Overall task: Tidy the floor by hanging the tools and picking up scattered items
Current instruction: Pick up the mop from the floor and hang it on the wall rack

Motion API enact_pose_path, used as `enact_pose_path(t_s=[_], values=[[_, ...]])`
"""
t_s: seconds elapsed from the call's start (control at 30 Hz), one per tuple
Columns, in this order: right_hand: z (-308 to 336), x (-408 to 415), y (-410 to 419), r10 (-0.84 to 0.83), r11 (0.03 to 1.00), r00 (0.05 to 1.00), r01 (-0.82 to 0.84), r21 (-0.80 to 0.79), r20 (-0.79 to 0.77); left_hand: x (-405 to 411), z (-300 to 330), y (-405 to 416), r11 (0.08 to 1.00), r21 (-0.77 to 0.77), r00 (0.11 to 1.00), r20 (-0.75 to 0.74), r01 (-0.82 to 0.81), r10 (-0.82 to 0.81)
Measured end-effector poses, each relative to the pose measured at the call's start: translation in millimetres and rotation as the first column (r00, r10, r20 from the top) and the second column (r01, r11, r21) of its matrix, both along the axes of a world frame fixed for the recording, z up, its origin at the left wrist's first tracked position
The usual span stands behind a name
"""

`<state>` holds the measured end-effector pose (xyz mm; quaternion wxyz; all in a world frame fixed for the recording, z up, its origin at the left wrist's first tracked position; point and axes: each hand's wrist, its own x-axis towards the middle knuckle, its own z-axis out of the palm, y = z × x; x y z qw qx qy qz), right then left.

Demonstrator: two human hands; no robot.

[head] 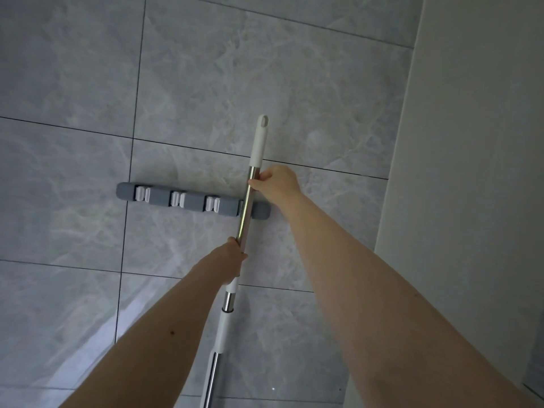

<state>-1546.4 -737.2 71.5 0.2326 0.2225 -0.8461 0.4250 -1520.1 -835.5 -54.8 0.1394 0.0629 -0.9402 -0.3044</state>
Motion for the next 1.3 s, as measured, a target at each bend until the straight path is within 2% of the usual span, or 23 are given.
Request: enact_pose_path(t_s=[0.17,0.43,0.5,0.6,0.67,0.77,0.93,1.07,1.13,1.23,1.3], values=[[-1.7,-10.4,-2.1,-0.010,0.999,1.000,0.010,0.035,0.001,-9.4,1.3,0.7,0.999,-0.011,0.999,0.014,-0.035,0.035],[-5.7,-11.9,-7.4,-0.055,0.998,0.998,0.055,-0.030,0.005,-17.0,3.2,-2.8,0.999,0.016,0.999,0.017,0.028,-0.029],[-5.1,-14.1,-9.7,-0.069,0.998,0.998,0.069,-0.016,0.009,-21.0,5.9,-1.5,1.000,-0.005,0.999,0.048,-0.002,0.002],[-14.0,-22.1,-15.8,-0.174,0.982,0.983,0.178,0.062,-0.065,-28.4,9.1,0.7,0.996,0.042,0.995,0.072,-0.076,0.073],[-18.0,-24.8,-20.1,-0.203,0.976,0.973,0.210,0.058,-0.107,-32.6,10.4,-2.5,0.998,0.040,0.997,0.067,-0.048,0.045],[-14.9,-25.1,-19.3,-0.202,0.976,0.975,0.209,0.065,-0.090,-32.5,6.5,-8.8,0.998,0.061,0.998,0.068,0.017,-0.021],[-19.8,-19.4,-20.7,-0.233,0.972,0.970,0.235,0.026,-0.075,-33.6,6.0,-8.7,0.997,0.083,0.999,0.036,0.003,-0.006],[-30.2,-7.1,-23.7,-0.275,0.953,0.957,0.283,0.106,-0.089,-23.3,-2.8,-0.5,0.998,-0.008,0.997,-0.050,-0.062,0.061],[-36.7,-3.9,-20.0,-0.283,0.952,0.955,0.291,0.093,-0.093,-16.7,-10.1,-0.9,0.995,-0.033,0.994,-0.055,-0.096,0.094],[-36.2,9.0,-19.9,-0.311,0.940,0.931,0.331,0.084,-0.191,-1.5,-18.2,-14.1,0.980,-0.107,0.985,-0.069,-0.168,0.161],[-37.5,22.7,-25.0,-0.227,0.962,0.940,0.258,0.093,-0.255,24.4,-21.1,-24.4,0.960,-0.119,0.967,-0.061,-0.254,0.248]])
